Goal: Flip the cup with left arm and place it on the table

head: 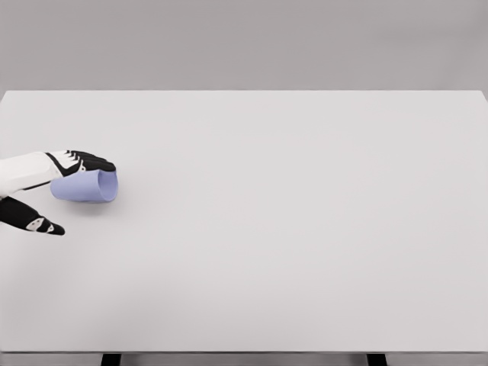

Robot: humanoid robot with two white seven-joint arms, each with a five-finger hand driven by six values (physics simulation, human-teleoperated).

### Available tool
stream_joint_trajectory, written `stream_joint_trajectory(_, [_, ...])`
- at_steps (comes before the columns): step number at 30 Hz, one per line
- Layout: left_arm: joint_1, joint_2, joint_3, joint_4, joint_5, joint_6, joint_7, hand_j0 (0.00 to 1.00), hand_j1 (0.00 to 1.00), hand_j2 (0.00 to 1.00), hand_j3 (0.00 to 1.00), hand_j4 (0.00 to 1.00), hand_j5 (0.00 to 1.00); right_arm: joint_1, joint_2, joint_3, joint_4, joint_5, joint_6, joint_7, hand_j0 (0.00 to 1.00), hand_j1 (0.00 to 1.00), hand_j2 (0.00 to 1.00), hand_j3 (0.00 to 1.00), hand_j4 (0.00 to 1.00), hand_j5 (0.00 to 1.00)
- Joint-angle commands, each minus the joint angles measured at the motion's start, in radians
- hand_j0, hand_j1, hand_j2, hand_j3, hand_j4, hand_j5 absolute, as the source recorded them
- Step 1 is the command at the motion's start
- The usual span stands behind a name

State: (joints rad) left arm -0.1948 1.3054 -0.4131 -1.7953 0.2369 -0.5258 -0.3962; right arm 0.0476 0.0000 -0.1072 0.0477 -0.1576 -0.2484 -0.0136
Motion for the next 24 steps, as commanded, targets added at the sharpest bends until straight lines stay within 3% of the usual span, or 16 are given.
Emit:
stream_joint_trajectory(1, [-0.002, -0.012, 0.002, 0.007, 0.007, 0.021, -0.007, 1.0, 1.0, 1.0, 1.0, 1.0, 1.0, 0.0, 0.0, 0.0, 0.0, 0.0, 0.0, 0.001, 1.0, 1.0, 1.0, 1.0, 1.0, 1.0])
stream_joint_trajectory(11, [-0.057, -0.107, 0.002, 0.06, -0.051, 0.119, -0.009, 1.0, 1.0, 1.0, 1.0, 1.0, 1.0, 0.0, 0.0, 0.0, 0.0, 0.0, 0.0, 0.0, 1.0, 1.0, 1.0, 1.0, 1.0, 1.0])
stream_joint_trajectory(24, [-0.058, -0.152, 0.002, 0.093, -0.054, 0.182, -0.007, 1.0, 1.0, 1.0, 1.0, 1.0, 1.0, 0.0, 0.0, 0.0, 0.0, 0.0, 0.0, 0.0, 1.0, 1.0, 1.0, 1.0, 1.0, 1.0])
